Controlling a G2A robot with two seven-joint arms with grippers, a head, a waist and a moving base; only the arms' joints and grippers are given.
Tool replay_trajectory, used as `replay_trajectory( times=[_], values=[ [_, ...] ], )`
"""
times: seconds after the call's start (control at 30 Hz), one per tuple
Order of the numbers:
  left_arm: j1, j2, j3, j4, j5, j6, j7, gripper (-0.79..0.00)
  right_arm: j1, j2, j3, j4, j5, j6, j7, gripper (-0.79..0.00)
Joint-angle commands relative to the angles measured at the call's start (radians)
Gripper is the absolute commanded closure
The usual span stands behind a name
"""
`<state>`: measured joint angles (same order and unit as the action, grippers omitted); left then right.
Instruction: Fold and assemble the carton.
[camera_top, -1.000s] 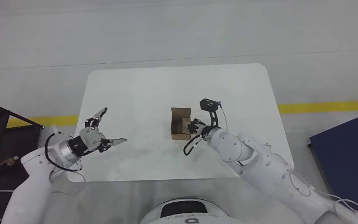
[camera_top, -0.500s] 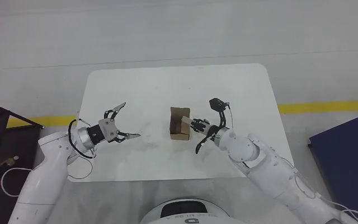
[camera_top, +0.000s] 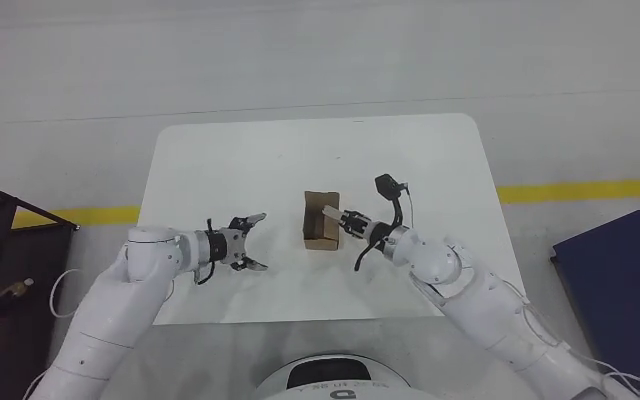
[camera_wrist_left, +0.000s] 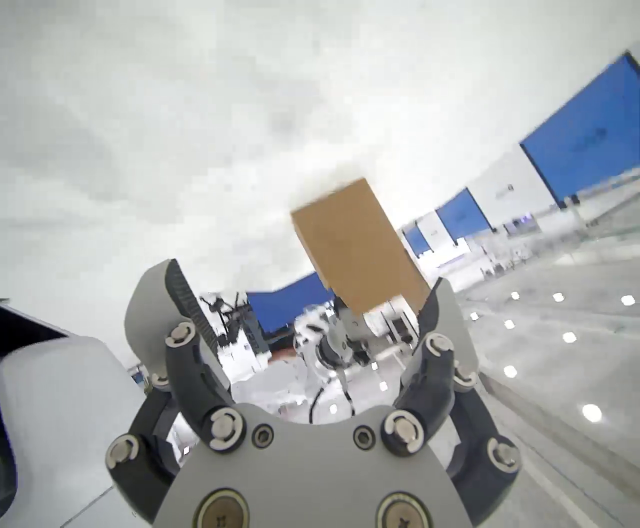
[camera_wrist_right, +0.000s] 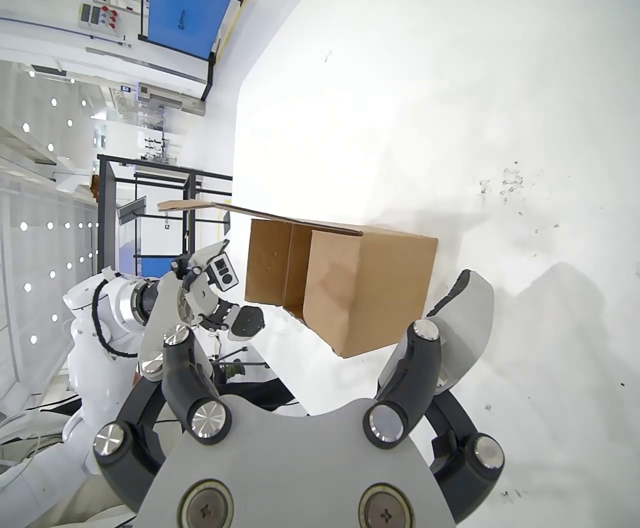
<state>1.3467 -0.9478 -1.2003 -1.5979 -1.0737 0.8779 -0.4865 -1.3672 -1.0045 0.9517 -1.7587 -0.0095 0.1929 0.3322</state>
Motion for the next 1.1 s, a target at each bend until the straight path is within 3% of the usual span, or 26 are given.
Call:
replay_trajectory(
  times=[0.0, 0.1, 0.17, 0.53, 0.7, 0.87, 0.97, 1.07],
  values=[
    [0.002, -0.008, -0.021, 0.081, -0.222, -0.062, -0.137, -0.785, 0.002, -0.003, 0.003, 0.004, 0.012, -0.004, 0.003, -0.785],
    [-0.001, -0.017, -0.032, 0.174, -0.372, -0.009, -0.092, -0.785, 0.003, -0.007, 0.008, 0.007, 0.03, -0.015, 0.009, -0.785],
    [-0.028, -0.017, -0.033, 0.147, -0.364, 0.026, -0.005, -0.785, 0.002, -0.009, 0.014, 0.011, 0.041, -0.021, 0.009, -0.785],
    [-0.011, -0.023, -0.035, 0.18, -0.433, 0.001, -0.041, -0.785, 0.002, -0.009, 0.015, 0.012, 0.04, -0.02, 0.008, -0.785],
    [-0.06, -0.014, 0.034, 0.089, -0.119, 0.018, 0.069, -0.785, 0.002, -0.009, 0.015, 0.012, 0.04, -0.02, 0.008, -0.785],
    [-0.119, 0.008, 0.153, -0.044, 0.298, 0.073, 0.063, -0.785, 0.002, -0.009, 0.015, 0.012, 0.04, -0.02, 0.008, -0.785],
    [-0.164, 0.021, 0.207, -0.089, 0.462, 0.08, 0.014, -0.785, 0.002, -0.009, 0.015, 0.012, 0.04, -0.02, 0.008, -0.785],
    [-0.183, 0.03, 0.193, -0.121, 0.475, 0.006, -0.087, -0.785, 0.002, -0.009, 0.015, 0.012, 0.04, -0.02, 0.008, -0.785]
  ],
)
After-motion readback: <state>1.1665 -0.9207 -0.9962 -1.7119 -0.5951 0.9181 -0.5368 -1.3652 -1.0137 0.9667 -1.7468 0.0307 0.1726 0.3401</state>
